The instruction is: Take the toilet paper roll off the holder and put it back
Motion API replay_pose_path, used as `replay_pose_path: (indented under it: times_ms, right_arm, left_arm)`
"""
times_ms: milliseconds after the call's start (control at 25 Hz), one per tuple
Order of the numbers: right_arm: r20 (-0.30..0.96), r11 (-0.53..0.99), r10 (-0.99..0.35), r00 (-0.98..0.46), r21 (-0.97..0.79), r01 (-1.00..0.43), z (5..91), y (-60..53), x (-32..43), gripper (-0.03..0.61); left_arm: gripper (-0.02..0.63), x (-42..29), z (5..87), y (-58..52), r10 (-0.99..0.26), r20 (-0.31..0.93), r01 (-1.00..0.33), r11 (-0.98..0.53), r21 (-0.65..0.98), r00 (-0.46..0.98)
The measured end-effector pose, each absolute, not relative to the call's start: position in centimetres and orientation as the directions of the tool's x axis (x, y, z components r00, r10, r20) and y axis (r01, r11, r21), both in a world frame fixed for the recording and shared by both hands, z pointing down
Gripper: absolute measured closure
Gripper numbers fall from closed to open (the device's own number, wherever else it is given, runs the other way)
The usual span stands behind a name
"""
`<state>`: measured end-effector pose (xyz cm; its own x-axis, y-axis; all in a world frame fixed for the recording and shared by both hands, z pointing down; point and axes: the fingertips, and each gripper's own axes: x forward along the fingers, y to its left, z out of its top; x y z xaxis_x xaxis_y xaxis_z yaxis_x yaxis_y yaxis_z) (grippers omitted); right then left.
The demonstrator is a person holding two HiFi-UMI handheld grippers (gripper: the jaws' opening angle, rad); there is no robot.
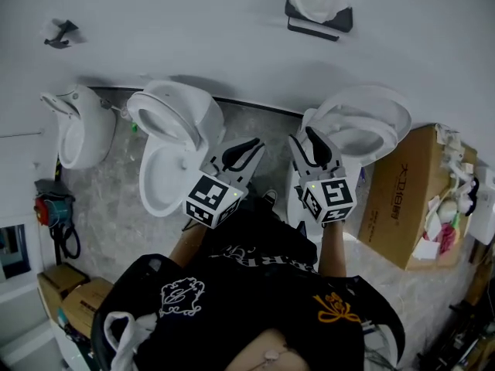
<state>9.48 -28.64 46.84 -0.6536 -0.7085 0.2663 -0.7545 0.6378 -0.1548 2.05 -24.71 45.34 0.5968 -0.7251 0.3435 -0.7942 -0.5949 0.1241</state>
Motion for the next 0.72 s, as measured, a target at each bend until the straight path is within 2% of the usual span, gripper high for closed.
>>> replay_pose_path:
  times_ms: [280, 720]
  right_arm:
    - [0.267, 0.673, -0.670, -0.692, -0.176, -0.719, 47.8, -26.5, 8.5, 0.477]
    - [0.212, 0.731, -0.633, -0.744, -0.153, -0.665, 46.0, -21.5, 4.7, 0.495]
  left_arm:
    - [0.565, 1.0, 45.4, -23.0, -0.757, 0.357, -0.829, -0.548, 0.108, 0.547]
    - [0.565, -2.1, 43.5, -17.0, -0.804, 0.316, -0.856, -0.513, 0.058, 0.504]
